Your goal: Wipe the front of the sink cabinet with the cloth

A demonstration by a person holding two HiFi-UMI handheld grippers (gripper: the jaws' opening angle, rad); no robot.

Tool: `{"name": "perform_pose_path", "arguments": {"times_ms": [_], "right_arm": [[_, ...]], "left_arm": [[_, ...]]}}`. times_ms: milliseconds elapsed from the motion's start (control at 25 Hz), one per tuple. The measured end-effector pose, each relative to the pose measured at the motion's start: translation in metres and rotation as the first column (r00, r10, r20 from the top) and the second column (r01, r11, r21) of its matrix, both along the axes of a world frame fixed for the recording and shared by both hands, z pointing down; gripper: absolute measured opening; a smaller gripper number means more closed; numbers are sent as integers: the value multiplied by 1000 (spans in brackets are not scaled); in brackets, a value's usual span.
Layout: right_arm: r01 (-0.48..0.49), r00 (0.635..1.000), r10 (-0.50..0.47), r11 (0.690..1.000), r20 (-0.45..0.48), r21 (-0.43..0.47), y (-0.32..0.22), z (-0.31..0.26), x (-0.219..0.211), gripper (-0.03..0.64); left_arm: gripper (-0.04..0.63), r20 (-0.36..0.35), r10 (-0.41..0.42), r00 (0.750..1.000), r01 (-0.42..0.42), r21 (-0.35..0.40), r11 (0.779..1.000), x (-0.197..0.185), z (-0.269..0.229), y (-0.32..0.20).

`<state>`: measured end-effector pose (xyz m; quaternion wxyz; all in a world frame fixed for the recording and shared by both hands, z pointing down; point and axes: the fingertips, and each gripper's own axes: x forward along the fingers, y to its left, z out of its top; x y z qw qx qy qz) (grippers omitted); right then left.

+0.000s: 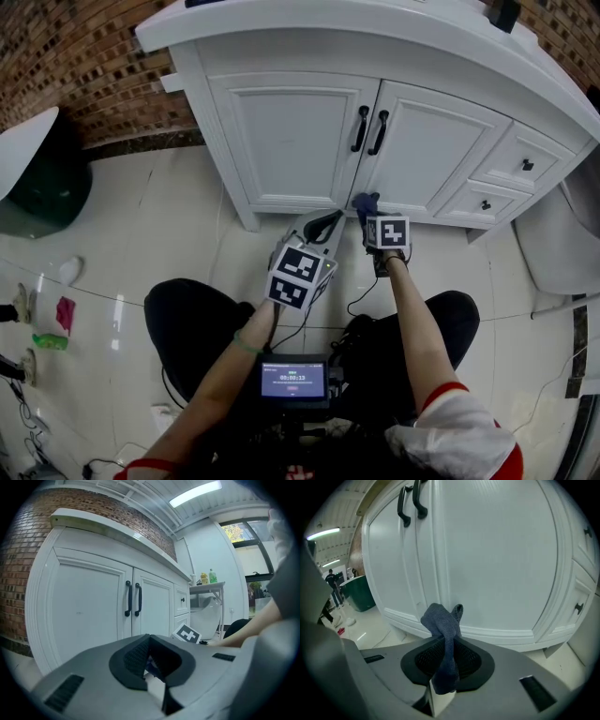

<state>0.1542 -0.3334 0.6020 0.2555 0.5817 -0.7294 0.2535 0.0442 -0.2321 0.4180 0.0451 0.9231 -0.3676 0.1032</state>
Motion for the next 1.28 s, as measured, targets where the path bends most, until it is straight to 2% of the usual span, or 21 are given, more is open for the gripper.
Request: {"name": "perform_pose_path", "arguments": {"times_ms": [200, 280, 400, 560, 720, 960, 1120, 1200, 1280], "right_arm": [[-27, 1000, 27, 998, 3, -55, -1, 34, 0, 61], [-47, 999, 47, 997, 4, -61, 3, 32, 2, 61], [-96, 993, 95, 995, 65, 7, 4, -4, 9, 61], [-128, 985, 104, 975, 138, 179, 3, -82, 27, 61], [-110, 988, 63, 929, 142, 352, 8, -174, 46, 61], [-53, 995, -2, 824, 96, 564, 22, -303, 66, 61], [-33, 998, -10, 762, 63, 647, 27, -362, 75, 61], [-26, 999, -12, 746, 53, 665, 26, -377, 76, 61], [-19, 999, -11, 746, 40, 666, 21, -380, 75, 61]], "left_arm": [[20, 5, -1, 1000, 1, -12, 1000, -5, 7, -2], [20, 5, -2, 1000, 2, -9, 1000, -7, 6, -3], [20, 5, -6, 1000, 6, 3, 1000, -8, 4, -6], [20, -4, -6, 1000, 6, 9, 1000, -3, 0, -5], [20, -7, 12, 1000, -12, 25, 1000, 11, -10, 1], [20, -21, 35, 999, -33, 63, 997, 30, -30, 5], [20, -22, 53, 998, -51, 81, 995, 42, -41, 10], [20, -19, 61, 998, -59, 87, 994, 46, -44, 13], [20, -15, 62, 998, -60, 87, 994, 47, -44, 14]]}}
